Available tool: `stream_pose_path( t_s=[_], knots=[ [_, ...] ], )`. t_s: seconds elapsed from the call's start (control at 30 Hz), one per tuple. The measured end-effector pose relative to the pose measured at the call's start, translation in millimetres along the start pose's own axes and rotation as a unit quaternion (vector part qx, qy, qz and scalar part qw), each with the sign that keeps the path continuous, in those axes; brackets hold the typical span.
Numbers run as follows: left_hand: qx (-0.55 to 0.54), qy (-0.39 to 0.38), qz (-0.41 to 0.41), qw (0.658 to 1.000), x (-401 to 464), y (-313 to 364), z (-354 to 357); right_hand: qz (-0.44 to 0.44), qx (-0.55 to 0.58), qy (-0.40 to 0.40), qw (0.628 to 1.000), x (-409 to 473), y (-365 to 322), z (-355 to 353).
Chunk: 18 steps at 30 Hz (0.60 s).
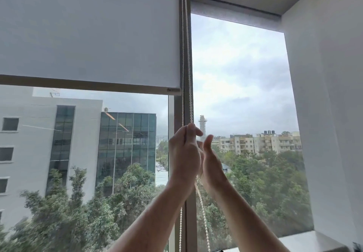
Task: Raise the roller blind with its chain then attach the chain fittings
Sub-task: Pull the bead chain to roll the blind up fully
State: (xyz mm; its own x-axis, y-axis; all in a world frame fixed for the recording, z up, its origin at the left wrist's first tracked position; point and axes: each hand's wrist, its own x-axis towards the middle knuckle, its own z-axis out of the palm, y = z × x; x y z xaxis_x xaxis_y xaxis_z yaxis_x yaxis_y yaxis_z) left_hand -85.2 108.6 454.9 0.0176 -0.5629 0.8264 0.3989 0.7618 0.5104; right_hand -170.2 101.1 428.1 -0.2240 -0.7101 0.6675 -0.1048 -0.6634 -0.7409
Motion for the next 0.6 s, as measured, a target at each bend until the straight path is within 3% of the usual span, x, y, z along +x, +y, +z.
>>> stream_pose_path(
  t_s=[0.3, 0.43, 0.6],
  knots=[
    [0.006, 0.015, 0.031, 0.999, -26.6, -23.4, -11.4, -0.018, 0.146, -0.002, 0.989, 58.2, -128.4, 36.2],
    [-0.009, 0.017, 0.026, 0.999, -41.3, -30.2, -17.5, -0.020, 0.074, 0.065, 0.995, 66.2, -144.6, 58.0],
    [-0.009, -0.054, 0.014, 0.998, -45.2, -38.4, -22.3, -0.184, -0.088, 0.136, 0.970, 60.9, -128.4, 64.8]
  ],
)
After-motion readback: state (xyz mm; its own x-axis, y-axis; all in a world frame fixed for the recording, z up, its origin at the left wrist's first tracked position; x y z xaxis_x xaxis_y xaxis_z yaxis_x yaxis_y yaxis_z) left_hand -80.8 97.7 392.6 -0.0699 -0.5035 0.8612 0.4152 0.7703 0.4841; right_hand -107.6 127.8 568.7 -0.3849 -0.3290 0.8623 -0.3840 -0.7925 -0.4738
